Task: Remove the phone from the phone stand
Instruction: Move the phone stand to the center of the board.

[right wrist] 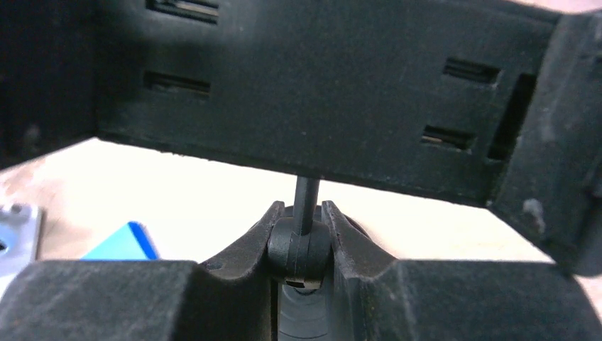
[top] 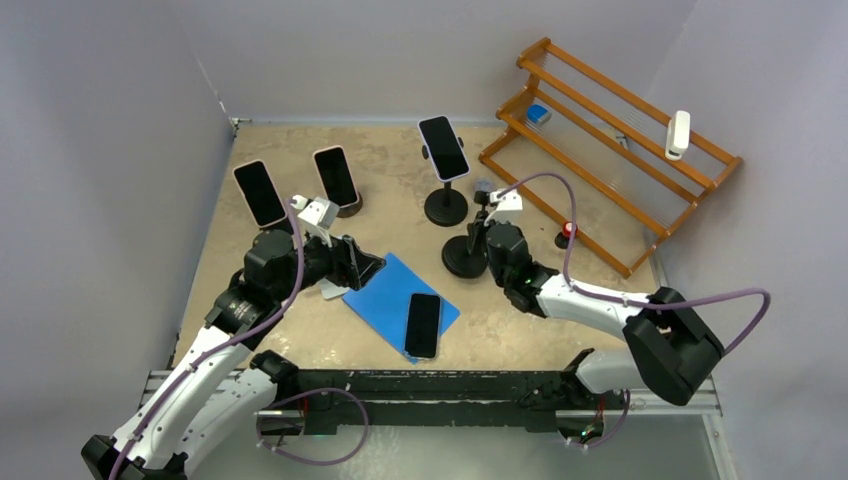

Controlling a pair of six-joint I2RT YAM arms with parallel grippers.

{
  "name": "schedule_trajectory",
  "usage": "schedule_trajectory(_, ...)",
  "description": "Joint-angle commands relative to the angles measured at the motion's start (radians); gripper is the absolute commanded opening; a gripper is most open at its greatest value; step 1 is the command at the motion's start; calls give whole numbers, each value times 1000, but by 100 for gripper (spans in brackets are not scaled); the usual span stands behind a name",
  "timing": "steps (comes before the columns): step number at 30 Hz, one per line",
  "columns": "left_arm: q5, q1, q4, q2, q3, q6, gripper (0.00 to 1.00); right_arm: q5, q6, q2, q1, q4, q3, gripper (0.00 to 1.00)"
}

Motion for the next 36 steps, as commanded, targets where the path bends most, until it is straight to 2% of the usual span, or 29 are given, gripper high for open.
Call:
schedule_trajectory(1, 17, 4, 45, -12, 0, 16, 71, 113, -57, -55, -62, -13, 124, 0)
schedule_trajectory(6, 21, 4, 45, -9, 0, 14, 71, 173, -40, -11, -177, -63, 198, 0)
schedule_trajectory(14, 20, 4, 45, -13, 0, 14, 71, 205, -50, 137, -282, -84, 318, 0)
schedule_trajectory(29, 22, 4, 46, 2, 0, 14, 71, 216, -75, 298, -358, -44, 399, 0)
schedule_trajectory(35, 25, 4, 49, -1, -3, 15, 71, 200, -37, 335, -359, -52, 397, 0)
schedule_trajectory(36, 27, 4, 49, 1, -3, 16, 71, 200, -35, 340, -359, -57, 399, 3)
